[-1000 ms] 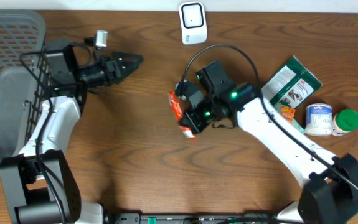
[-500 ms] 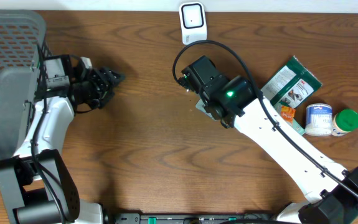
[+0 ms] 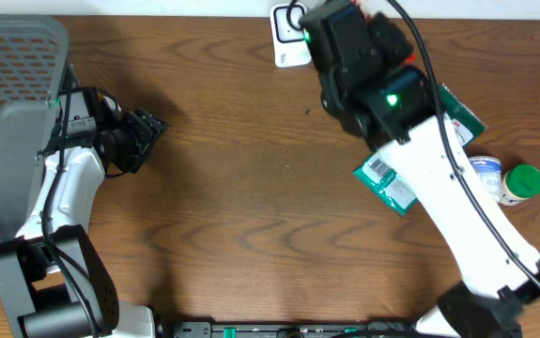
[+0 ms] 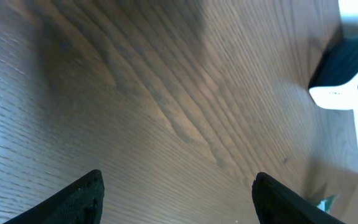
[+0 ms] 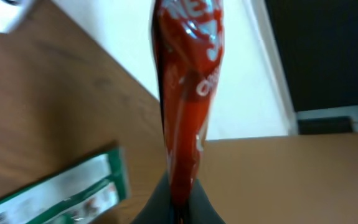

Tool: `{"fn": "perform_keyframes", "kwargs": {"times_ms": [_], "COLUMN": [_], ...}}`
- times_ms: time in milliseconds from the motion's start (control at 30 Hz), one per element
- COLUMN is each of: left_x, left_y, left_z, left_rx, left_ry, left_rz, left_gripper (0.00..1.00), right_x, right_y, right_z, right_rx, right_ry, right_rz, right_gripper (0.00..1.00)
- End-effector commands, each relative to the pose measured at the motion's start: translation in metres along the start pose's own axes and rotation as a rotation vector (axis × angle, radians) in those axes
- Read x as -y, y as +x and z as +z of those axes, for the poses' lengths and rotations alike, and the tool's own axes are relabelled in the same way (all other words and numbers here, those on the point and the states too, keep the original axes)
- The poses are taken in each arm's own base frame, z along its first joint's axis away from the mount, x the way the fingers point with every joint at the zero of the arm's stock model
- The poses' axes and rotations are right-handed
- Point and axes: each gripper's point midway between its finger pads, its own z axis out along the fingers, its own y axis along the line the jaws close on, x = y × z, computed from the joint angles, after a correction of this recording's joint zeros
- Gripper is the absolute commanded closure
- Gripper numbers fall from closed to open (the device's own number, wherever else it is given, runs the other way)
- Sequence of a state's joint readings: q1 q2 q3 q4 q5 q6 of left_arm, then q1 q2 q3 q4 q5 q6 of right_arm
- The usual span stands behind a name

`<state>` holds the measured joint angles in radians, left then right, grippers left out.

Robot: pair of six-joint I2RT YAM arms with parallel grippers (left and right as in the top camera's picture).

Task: Scan the item barcode
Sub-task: 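Hold the toothpaste box up to the white scanner with the right gripper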

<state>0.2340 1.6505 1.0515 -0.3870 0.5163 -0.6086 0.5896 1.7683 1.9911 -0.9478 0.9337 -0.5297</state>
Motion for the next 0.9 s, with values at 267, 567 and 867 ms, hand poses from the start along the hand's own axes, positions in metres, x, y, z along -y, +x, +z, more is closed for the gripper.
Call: {"fn": "perform_keyframes", "kwargs": {"times_ms": [267, 567, 867], "left_x": [-0.006, -0.006, -0.006], "left_y": [-0.01, -0.01, -0.01], "left_z": [-0.001, -0.001, -0.001], "left_rx": [0.033, 0.033, 0.033], "left_ry": [-0.03, -0.03, -0.03], "left_rz": [-0.002, -0.003, -0.002], "left_gripper": [0.25, 0.1, 0.1], "right_x": [-0.001, -0.108, -0.196], "right_y": [-0.065, -0.083, -0.068], "right_z": [0.078, 0.151, 0.21], "right_rx": [-0.159, -0.115, -0.056], "right_ry": [0.419, 0.375, 0.26], "right_rz": [-0.167, -0.285, -0.3], "right_gripper": [0.99, 0.99, 0.99]}}
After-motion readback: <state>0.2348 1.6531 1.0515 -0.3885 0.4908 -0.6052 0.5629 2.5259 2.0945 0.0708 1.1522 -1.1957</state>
